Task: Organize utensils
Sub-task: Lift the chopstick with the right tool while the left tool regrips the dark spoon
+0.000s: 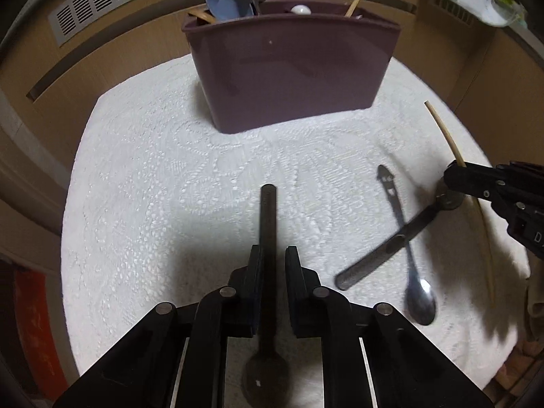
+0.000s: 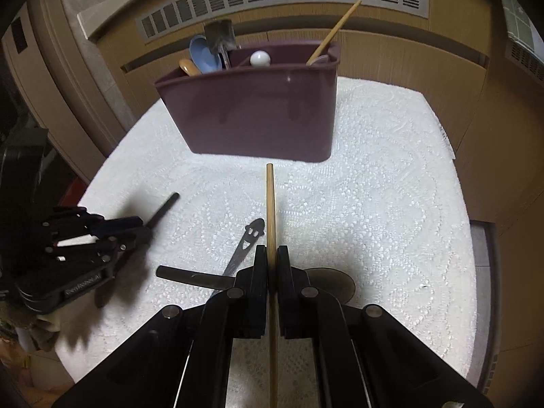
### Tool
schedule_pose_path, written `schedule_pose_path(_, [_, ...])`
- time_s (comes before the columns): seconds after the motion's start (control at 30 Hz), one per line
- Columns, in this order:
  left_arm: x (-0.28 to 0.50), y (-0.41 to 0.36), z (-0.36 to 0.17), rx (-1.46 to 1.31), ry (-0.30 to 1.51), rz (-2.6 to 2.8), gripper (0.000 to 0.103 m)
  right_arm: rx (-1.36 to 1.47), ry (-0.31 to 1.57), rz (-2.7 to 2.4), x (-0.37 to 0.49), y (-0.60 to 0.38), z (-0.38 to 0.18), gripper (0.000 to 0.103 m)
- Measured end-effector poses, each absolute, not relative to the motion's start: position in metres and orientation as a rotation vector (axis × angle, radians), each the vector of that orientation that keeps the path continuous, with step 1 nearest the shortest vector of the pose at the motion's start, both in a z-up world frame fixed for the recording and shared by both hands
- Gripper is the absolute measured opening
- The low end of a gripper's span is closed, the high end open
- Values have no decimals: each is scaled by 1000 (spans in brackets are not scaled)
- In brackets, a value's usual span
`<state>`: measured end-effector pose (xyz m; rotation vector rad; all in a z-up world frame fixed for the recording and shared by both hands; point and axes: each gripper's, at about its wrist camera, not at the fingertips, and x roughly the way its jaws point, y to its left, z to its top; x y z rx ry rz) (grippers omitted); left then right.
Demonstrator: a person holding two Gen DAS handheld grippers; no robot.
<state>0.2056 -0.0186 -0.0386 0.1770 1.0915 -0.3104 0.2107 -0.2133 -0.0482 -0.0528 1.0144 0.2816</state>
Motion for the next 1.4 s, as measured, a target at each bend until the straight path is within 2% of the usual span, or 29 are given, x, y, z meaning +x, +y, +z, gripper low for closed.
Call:
schedule_pose_path(0.33, [163, 4, 18, -35, 901, -379, 13, -13, 950, 287, 196, -216, -19, 6])
schedule_pose_path(0.53, [159, 11, 35, -38, 866, -381, 13, -22, 910, 307, 185, -211, -1, 6])
schedule_pose_path(0.73, [167, 7, -2, 33, 997, -364, 16, -18, 921, 302, 184, -213, -4, 6])
schedule_pose_path(0.93, [166, -23, -21, 86, 1039, -499, 29, 5, 927, 299, 185, -221, -6, 6])
schedule_pose_path(1.07, [173, -51, -24, 124, 1044, -583, 52, 10, 930, 292, 183, -228, -7, 6])
schedule_pose_path(1.3, [196, -75, -50, 183, 1092, -576, 52, -55, 1014, 251, 186, -234, -34, 6])
schedule_pose_path(1.37, [187, -77, -54, 236, 1065, -538, 51, -59, 1017, 222, 188, -240, -39, 6])
schedule_pose_path(1.4, [184, -77, -53, 253, 1058, -522, 47, -59, 1016, 207, 190, -243, -40, 7])
